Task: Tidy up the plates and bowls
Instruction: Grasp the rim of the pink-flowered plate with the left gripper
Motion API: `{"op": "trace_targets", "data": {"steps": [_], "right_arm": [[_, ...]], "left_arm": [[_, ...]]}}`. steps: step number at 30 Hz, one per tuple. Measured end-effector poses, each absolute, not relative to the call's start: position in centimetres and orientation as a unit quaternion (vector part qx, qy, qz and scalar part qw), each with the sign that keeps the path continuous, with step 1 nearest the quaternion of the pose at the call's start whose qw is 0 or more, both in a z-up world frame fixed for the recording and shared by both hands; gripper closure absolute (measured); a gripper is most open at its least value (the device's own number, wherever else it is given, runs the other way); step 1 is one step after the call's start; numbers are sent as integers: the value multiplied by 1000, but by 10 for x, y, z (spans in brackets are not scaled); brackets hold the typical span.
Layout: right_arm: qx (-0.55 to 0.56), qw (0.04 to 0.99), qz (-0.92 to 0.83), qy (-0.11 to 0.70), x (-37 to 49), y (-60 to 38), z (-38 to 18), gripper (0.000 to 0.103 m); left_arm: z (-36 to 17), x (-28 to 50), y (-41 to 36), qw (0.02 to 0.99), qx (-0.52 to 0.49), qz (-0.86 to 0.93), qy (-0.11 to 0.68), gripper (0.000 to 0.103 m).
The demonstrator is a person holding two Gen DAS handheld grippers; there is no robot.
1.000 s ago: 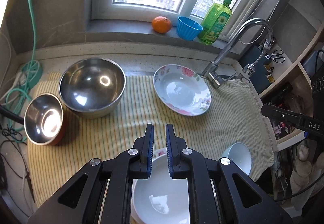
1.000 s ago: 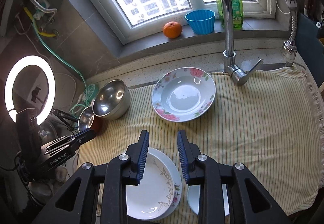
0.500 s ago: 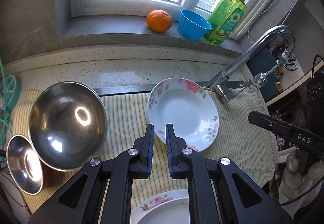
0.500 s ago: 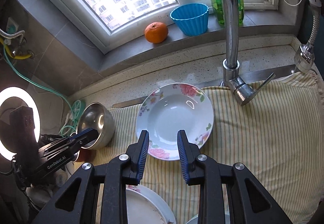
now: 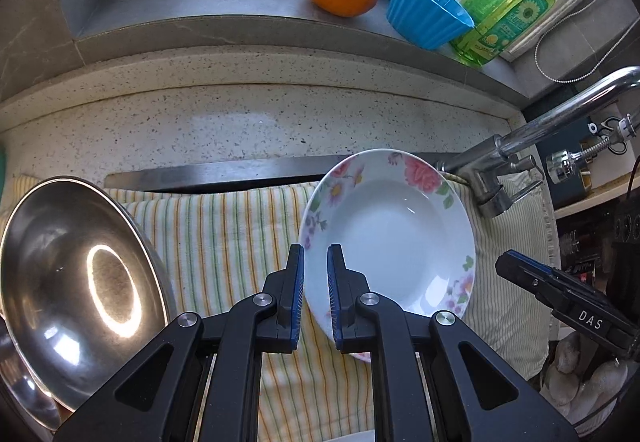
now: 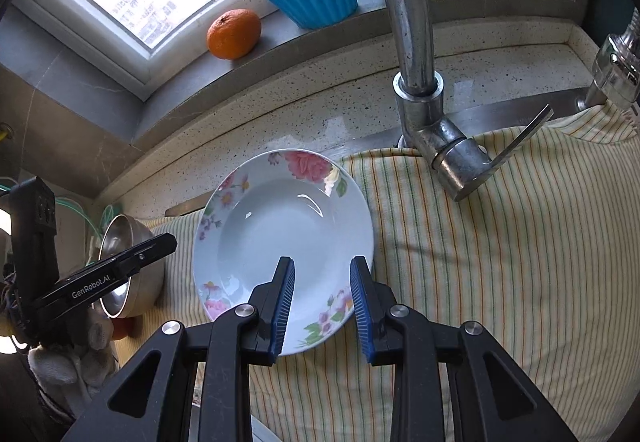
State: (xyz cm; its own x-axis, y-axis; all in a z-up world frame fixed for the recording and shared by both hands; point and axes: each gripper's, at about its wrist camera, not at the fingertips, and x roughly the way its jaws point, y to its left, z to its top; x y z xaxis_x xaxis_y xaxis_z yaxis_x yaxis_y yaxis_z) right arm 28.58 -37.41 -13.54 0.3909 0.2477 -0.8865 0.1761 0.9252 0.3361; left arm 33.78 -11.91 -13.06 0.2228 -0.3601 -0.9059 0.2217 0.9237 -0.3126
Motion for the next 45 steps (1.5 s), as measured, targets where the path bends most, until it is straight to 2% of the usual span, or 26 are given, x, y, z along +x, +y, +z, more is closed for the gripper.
{"op": "trace_targets", "data": {"steps": [24,33,45], "right_arm": [[197,791,11,579,302,-388,-176,77],[187,792,9,581,302,-382,-178,86],[188,793,3,580,300,-381,-176,87]], "left_arm": [[-160,354,-129,767,-51,-179,614,93],[-159,352,-134,772,-46,-178,609,94],[-158,348,-128,772,-59,-171,609,94]]}}
